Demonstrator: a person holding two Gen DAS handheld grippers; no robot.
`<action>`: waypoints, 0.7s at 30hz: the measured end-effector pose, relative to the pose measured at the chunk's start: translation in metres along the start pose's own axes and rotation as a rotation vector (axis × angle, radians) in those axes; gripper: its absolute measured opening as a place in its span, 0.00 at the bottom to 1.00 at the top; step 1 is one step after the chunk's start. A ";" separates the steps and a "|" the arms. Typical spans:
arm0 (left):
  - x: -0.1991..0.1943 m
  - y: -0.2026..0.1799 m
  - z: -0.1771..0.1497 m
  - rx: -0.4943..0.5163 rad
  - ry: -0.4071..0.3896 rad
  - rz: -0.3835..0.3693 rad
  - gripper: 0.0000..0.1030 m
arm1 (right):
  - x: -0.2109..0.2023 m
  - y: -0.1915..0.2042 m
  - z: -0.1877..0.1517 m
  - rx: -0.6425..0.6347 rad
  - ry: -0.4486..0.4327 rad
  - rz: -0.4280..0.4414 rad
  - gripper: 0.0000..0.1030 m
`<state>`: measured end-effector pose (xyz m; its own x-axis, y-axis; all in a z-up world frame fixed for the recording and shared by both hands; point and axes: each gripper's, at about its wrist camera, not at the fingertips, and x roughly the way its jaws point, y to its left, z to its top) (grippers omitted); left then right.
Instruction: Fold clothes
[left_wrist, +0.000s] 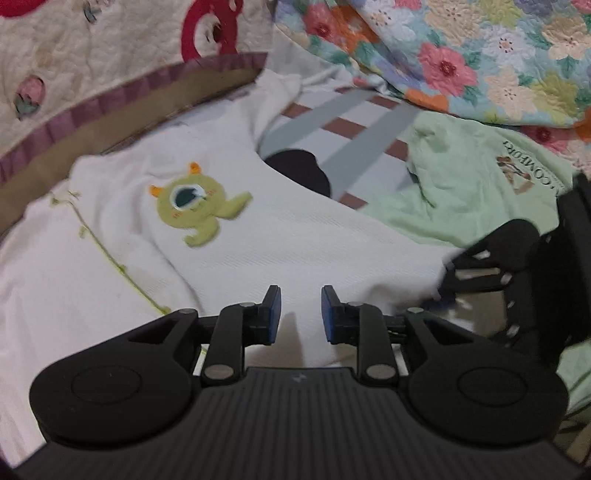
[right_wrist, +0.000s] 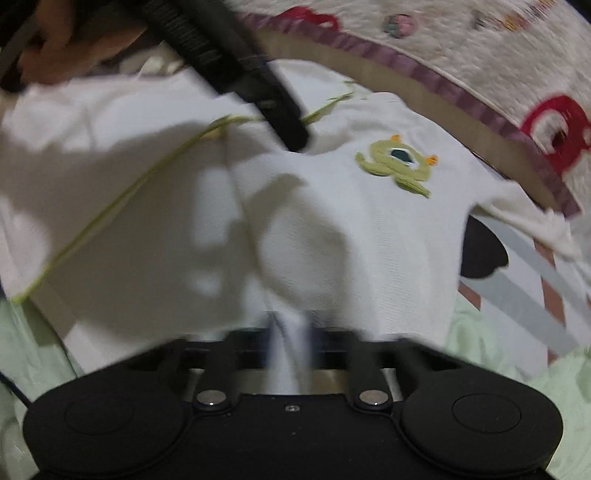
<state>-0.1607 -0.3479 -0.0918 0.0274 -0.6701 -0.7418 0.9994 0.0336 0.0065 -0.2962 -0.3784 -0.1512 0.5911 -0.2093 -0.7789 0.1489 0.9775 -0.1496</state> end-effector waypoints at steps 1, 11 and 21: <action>-0.001 0.000 0.001 0.011 -0.015 0.012 0.23 | -0.004 -0.007 -0.001 0.035 -0.020 0.011 0.01; -0.004 -0.012 0.006 -0.016 -0.044 -0.233 0.23 | -0.053 -0.084 -0.019 0.518 -0.254 0.319 0.01; 0.056 -0.028 0.006 0.089 0.143 -0.140 0.51 | -0.035 -0.097 -0.011 0.500 -0.150 0.046 0.01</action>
<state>-0.1873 -0.3908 -0.1294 -0.1089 -0.5510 -0.8274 0.9913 -0.1223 -0.0490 -0.3406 -0.4653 -0.1160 0.7078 -0.2036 -0.6764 0.4584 0.8609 0.2207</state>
